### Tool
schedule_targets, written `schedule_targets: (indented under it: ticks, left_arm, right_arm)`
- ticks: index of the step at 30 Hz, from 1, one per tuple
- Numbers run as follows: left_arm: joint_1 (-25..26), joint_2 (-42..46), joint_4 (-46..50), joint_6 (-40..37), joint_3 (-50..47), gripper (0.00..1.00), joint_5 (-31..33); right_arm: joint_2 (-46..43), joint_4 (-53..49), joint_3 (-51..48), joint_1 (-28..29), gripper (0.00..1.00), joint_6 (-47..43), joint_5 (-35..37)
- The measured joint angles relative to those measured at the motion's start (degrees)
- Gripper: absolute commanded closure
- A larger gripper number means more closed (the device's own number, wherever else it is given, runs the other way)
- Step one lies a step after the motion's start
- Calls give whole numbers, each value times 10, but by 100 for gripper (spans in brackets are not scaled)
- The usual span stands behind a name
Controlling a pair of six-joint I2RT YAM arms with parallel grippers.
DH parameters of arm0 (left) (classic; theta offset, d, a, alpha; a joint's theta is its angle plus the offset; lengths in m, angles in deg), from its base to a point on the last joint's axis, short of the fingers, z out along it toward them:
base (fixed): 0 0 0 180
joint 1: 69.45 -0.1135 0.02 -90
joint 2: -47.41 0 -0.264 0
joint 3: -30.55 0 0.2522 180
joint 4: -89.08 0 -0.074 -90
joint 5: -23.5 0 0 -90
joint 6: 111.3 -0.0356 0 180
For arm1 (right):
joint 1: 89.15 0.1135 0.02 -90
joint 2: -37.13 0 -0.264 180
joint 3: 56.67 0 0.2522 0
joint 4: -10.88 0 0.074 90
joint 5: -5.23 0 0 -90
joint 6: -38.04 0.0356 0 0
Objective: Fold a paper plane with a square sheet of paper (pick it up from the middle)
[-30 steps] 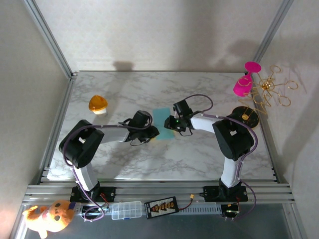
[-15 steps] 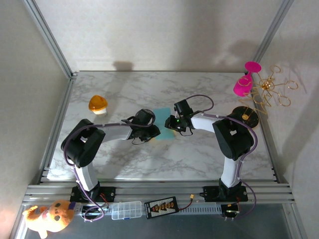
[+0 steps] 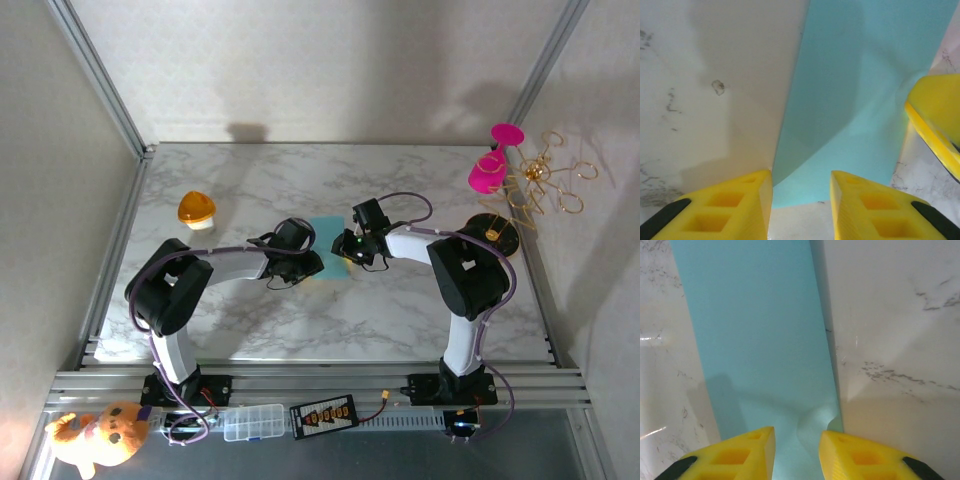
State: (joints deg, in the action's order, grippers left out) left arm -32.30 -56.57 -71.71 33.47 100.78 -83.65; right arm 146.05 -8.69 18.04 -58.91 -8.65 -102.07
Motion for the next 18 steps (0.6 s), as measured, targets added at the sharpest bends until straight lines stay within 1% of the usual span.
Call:
schedule_targets:
  ticks: [8, 14, 18]
  left_arm:
    - [11, -9, -30, -10, 9, 60, -28]
    - [3, -6, -45, -12, 9, 53, -27]
    - [-14, -2, -49, -21, 8, 49, -21]
  right_arm:
    - [0, 1, 0, -1, 67, 0, -3]
    - [0, 1, 0, -1, 67, 0, -4]
    - [0, 1, 0, -1, 67, 0, -3]
